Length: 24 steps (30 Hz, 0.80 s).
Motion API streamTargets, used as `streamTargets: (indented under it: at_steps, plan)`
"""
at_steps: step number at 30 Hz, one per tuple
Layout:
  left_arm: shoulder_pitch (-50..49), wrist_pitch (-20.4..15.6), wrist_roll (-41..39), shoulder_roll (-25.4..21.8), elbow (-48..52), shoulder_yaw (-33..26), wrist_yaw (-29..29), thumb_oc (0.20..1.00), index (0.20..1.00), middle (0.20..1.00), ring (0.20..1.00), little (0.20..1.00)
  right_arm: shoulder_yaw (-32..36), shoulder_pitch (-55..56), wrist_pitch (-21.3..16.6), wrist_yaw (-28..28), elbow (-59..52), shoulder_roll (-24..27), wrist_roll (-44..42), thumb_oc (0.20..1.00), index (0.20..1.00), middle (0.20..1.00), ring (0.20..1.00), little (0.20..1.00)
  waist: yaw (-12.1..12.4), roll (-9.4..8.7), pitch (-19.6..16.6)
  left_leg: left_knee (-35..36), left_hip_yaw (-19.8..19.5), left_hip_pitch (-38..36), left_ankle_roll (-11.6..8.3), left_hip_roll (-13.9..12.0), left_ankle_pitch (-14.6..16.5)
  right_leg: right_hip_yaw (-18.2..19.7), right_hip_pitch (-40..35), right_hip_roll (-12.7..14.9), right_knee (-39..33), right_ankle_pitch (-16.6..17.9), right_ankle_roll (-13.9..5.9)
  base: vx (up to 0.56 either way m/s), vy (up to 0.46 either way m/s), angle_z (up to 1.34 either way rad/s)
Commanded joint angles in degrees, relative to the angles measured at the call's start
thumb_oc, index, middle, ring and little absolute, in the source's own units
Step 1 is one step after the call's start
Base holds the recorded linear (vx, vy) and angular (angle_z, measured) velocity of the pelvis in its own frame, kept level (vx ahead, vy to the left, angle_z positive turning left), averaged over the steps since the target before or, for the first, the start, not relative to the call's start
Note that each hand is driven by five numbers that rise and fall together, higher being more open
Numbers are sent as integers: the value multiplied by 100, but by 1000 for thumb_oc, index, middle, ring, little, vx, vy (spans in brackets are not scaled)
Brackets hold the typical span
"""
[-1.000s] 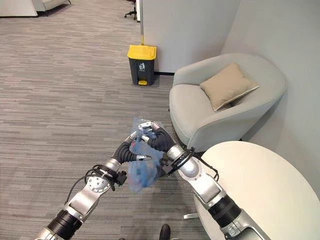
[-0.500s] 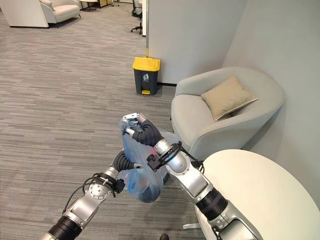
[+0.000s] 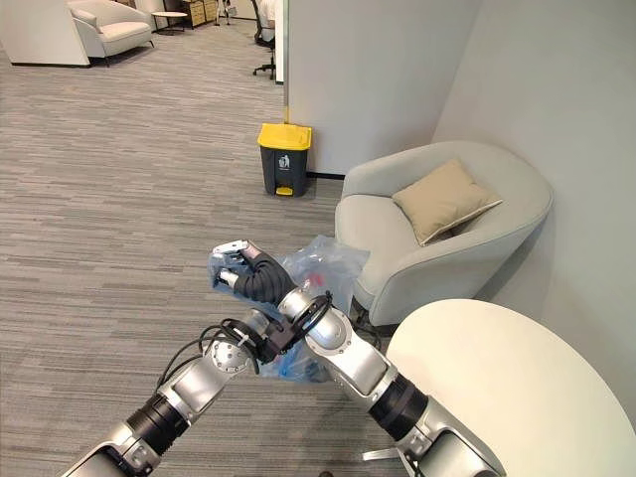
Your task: Gather garbage on tea table into small bin, then transfer packed bag to large trash can.
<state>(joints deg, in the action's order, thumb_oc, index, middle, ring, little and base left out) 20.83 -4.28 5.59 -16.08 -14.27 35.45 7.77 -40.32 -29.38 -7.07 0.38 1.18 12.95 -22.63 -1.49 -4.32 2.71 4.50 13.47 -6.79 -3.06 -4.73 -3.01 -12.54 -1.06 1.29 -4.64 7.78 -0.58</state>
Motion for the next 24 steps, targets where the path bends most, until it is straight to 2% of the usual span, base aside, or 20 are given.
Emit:
streamTargets:
  at_steps: [1, 8, 19, 20, 21, 22, 23, 24]
  plan:
    - [891, -342, 185, 257, -379, 321, -21, 200, 200, 200, 200, 200, 13, -772, -261, 1, 118, -436, -108, 200, 200, 200, 200, 200, -91, -111, 19, -20, 55, 58, -23, 81, 566, 1, -206, 301, 128, -822, -570, 0, 0, 0]
    - [801, -327, -110, 246, -544, 119, 85, 200, 200, 200, 200, 200, 79, -839, -223, -17, 93, -333, 29, 200, 200, 200, 200, 200, -96, -108, -3, -18, 79, 35, -28, 78, 571, 8, -234, 302, 110, -812, -568, 4, 0, 0]
    - [140, -364, -458, -2, -155, -594, 228, 200, 200, 200, 200, 200, 274, -518, -82, 36, 10, 201, 1082, 200, 200, 200, 200, 200, -21, -134, -32, -24, 34, 26, -36, 80, 566, -32, -288, 310, 74, -823, -565, 0, 0, 0]
    - [92, -369, -465, -18, -119, -639, 220, 200, 200, 200, 200, 200, 291, -496, -69, 42, 12, 240, 1188, 238, 238, 238, 238, 238, -14, -136, -31, -27, 27, 28, -34, 81, 567, -34, -291, 311, 73, -823, -566, 0, 0, 0]
    - [87, -367, -465, -20, -114, -640, 219, 200, 200, 200, 200, 200, 290, -492, -68, 41, 9, 239, 1191, 238, 238, 238, 238, 238, -15, -136, -33, -28, 27, 28, -34, 81, 567, -35, -292, 311, 73, -823, -566, 0, 0, 0]
    - [44, -379, -481, -31, -60, -687, 226, 200, 200, 200, 200, 200, 303, -466, -65, 32, 16, 280, 1309, 420, 420, 420, 420, 420, -7, -138, -33, -29, 20, 30, -33, 81, 568, -36, -294, 315, 71, -824, -566, 0, 0, 0]
    - [-9, -386, -492, -42, -26, -732, 242, 200, 200, 200, 200, 200, 316, -446, -66, 28, 28, 324, 1429, 479, 479, 479, 479, 479, 0, -137, -34, -30, 13, 31, -31, 84, 568, -40, -297, 314, 70, -826, -566, 0, 0, 0]
    - [-40, -397, -514, -61, 2, -794, 251, 200, 200, 200, 200, 200, 338, -427, -62, 17, 42, 373, 1544, 878, 878, 878, 878, 878, 6, -140, -31, -30, 6, 33, -30, 87, 568, -42, -299, 314, 69, -828, -566, 0, 0, 0]
